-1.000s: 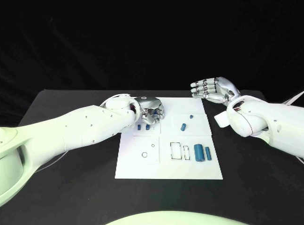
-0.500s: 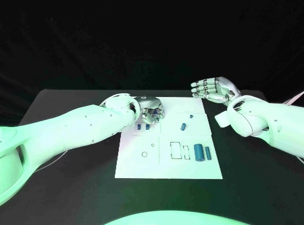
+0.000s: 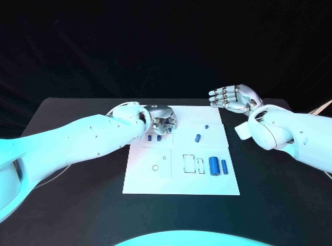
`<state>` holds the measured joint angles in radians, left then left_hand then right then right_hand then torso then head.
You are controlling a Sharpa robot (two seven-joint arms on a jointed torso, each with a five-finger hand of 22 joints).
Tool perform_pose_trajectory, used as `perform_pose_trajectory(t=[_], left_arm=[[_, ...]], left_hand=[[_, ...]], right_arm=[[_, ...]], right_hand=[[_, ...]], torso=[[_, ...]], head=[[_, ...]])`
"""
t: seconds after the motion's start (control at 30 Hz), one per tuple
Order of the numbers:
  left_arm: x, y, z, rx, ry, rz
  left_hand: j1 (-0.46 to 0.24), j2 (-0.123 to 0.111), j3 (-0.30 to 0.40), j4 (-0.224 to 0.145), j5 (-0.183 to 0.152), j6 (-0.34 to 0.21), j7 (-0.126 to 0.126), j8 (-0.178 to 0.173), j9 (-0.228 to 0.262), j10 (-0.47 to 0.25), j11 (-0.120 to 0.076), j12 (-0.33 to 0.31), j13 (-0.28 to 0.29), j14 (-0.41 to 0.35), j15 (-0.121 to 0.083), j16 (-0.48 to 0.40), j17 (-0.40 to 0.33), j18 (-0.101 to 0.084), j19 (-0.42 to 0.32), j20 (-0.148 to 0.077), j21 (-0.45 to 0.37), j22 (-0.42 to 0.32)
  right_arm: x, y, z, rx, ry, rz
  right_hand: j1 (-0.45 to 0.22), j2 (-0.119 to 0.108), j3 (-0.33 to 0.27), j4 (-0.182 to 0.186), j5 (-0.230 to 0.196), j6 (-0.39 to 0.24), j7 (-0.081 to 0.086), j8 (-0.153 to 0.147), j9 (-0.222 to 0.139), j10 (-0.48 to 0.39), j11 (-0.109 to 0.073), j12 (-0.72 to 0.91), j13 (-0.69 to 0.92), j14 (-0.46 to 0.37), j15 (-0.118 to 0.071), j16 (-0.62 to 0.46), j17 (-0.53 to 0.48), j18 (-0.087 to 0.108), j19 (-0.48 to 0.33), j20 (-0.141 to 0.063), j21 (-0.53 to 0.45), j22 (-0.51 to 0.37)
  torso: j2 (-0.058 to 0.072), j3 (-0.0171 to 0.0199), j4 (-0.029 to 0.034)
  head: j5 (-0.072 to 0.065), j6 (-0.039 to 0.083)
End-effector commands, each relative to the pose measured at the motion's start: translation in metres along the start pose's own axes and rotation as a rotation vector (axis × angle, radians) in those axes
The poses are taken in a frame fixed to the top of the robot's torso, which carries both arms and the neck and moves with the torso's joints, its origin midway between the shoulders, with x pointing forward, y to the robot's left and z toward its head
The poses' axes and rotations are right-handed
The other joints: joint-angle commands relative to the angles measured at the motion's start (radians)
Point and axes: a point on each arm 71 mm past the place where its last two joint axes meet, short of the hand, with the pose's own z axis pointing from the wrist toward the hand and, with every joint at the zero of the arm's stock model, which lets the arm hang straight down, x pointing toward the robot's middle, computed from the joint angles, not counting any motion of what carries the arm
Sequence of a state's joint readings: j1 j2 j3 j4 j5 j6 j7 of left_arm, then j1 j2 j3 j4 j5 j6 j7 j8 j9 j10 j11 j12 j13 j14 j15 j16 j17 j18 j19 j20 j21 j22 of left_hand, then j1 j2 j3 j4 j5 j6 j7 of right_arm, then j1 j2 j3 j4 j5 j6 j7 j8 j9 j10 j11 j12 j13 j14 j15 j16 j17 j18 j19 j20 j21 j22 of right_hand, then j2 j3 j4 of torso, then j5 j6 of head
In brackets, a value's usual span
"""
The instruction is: Assemble the parts on the task board
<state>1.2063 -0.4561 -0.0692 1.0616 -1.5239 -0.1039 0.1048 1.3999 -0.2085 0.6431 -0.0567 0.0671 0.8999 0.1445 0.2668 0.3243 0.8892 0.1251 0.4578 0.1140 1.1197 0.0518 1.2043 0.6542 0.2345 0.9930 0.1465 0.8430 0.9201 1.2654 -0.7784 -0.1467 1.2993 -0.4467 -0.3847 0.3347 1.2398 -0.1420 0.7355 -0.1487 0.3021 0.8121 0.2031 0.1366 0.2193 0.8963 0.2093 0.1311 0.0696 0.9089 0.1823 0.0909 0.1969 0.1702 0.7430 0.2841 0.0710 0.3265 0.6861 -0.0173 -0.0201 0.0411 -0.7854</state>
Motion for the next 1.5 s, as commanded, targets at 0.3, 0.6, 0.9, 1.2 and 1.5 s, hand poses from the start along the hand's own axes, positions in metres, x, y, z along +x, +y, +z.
perform_pose_trajectory(t=[0.3,0.6,0.9,1.2,1.5], left_arm=[[0.0014,0.0040,-0.0040,-0.014,0.006,0.001],[-0.0007,0.0018,-0.0042,-0.003,-0.007,0.000],[-0.0021,0.0023,-0.0057,-0.009,-0.009,0.001],[-0.0025,0.0042,-0.0066,-0.021,-0.006,0.004],[-0.0025,0.0036,-0.0064,-0.021,-0.005,0.005]], left_hand=[[0.001,-0.019,0.007,-0.013,0.006,-0.011,0.000,-0.019,-0.011,-0.062,0.020,-0.034,-0.029,-0.015,0.011,0.009,-0.010,-0.050,-0.001,0.003,0.029,0.032],[0.002,-0.014,0.001,-0.012,0.008,-0.004,0.002,-0.024,-0.011,-0.056,0.017,-0.004,-0.015,-0.009,0.009,0.021,0.001,-0.049,-0.002,0.003,0.032,0.032],[0.000,-0.012,-0.002,-0.011,0.009,0.006,0.005,-0.029,-0.010,-0.055,0.012,0.036,0.006,0.001,0.006,0.036,0.013,-0.049,0.000,0.001,0.037,0.032],[0.005,-0.006,0.005,-0.015,0.012,0.020,0.008,-0.035,-0.010,-0.056,0.005,0.094,0.036,0.013,-0.001,0.055,0.029,-0.049,0.003,-0.005,0.046,0.036],[0.011,0.005,0.021,-0.022,0.012,0.038,0.011,-0.042,-0.008,-0.048,-0.009,0.168,0.078,0.043,-0.012,0.087,0.074,-0.049,0.005,-0.015,0.065,0.046]], right_arm=[[0.0002,-0.0005,-0.0003,-0.002,0.004,0.000],[0.0006,-0.0008,-0.0002,-0.002,0.005,0.001],[0.0011,-0.0014,-0.0003,-0.001,0.006,0.001],[0.0014,-0.0017,-0.0004,0.000,0.007,0.001],[0.0018,-0.0021,-0.0003,0.000,0.008,0.002]], right_hand=[[-0.005,0.018,-0.015,-0.001,0.015,0.010,0.051,-0.019,-0.007,-0.026,0.007,-0.016,-0.006,-0.012,0.005,-0.018,-0.007,0.002,0.008,0.004,-0.008,-0.005],[-0.005,0.018,-0.015,-0.001,0.015,0.010,0.051,-0.019,-0.007,-0.026,0.007,-0.016,-0.006,-0.012,0.005,-0.018,-0.007,0.002,0.008,0.004,-0.008,-0.005],[-0.005,0.018,-0.015,-0.001,0.015,0.010,0.051,-0.019,-0.007,-0.026,0.007,-0.016,-0.006,-0.012,0.005,-0.018,-0.007,0.002,0.008,0.004,-0.008,-0.005],[-0.005,0.018,-0.015,-0.001,0.015,0.010,0.051,-0.019,-0.007,-0.026,0.007,-0.016,-0.006,-0.012,0.005,-0.018,-0.007,0.002,0.008,0.004,-0.008,-0.005],[-0.005,0.019,-0.015,-0.002,0.015,0.012,0.051,-0.019,-0.008,-0.025,0.006,-0.015,-0.006,-0.011,0.005,-0.017,-0.009,0.003,0.010,0.004,-0.008,-0.012]], torso=[[0.000,0.0004,-0.0012],[0.001,-0.0001,-0.0005],[0.000,0.0005,-0.0003],[0.000,0.0007,-0.0012],[0.000,0.0008,-0.0009]], head=[[0.002,0.001],[0.002,0.001],[0.003,0.001],[0.004,0.001],[0.004,0.001]])
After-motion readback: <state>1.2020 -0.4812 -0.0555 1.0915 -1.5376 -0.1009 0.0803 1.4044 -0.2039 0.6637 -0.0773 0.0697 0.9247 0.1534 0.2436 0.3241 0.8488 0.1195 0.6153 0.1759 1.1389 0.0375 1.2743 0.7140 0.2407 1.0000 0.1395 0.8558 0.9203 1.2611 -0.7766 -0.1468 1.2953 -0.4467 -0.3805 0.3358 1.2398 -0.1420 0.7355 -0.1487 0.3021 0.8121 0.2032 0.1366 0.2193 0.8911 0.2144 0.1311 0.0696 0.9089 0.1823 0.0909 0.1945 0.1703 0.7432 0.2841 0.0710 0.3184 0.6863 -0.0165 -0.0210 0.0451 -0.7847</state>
